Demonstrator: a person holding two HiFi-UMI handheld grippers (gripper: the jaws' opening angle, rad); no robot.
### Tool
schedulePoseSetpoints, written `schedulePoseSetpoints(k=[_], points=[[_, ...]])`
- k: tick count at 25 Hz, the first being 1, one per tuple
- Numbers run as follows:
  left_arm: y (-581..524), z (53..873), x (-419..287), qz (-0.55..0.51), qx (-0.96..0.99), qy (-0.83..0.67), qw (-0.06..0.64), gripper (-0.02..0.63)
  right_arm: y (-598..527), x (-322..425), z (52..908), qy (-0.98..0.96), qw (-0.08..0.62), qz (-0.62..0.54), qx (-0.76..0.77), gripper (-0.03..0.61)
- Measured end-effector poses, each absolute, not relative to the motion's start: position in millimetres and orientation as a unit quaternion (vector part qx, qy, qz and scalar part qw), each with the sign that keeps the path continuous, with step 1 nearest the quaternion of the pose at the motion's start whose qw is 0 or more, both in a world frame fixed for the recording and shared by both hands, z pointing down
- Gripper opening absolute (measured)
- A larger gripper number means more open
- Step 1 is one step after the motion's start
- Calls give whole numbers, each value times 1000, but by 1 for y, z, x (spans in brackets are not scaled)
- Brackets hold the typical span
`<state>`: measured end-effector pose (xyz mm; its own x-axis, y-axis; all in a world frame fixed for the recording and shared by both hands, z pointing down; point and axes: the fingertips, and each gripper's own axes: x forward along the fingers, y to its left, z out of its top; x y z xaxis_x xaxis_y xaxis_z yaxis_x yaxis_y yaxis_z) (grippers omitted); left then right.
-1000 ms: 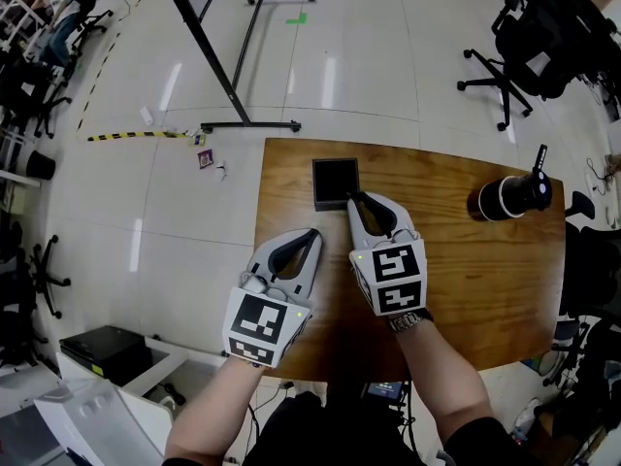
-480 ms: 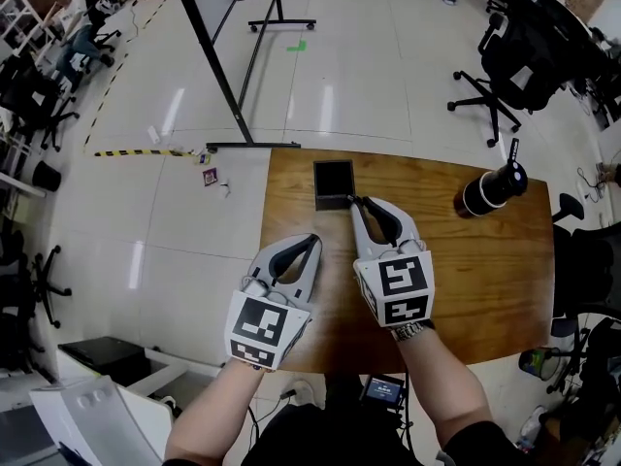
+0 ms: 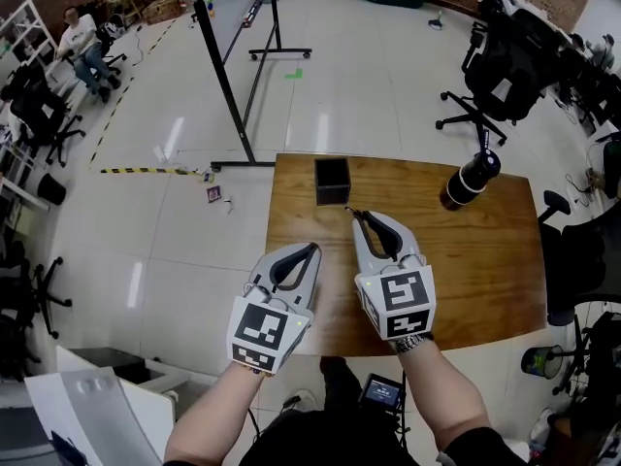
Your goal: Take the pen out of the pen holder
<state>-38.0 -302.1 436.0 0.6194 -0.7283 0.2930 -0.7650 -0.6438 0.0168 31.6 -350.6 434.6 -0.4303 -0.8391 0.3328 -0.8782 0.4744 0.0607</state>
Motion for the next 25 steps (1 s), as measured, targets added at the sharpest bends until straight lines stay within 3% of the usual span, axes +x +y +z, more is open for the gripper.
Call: schedulePoseSetpoints(k=[25], points=[[-73, 374, -67, 109, 906, -408, 13, 5, -97, 13, 356, -847, 134, 6, 514, 49]])
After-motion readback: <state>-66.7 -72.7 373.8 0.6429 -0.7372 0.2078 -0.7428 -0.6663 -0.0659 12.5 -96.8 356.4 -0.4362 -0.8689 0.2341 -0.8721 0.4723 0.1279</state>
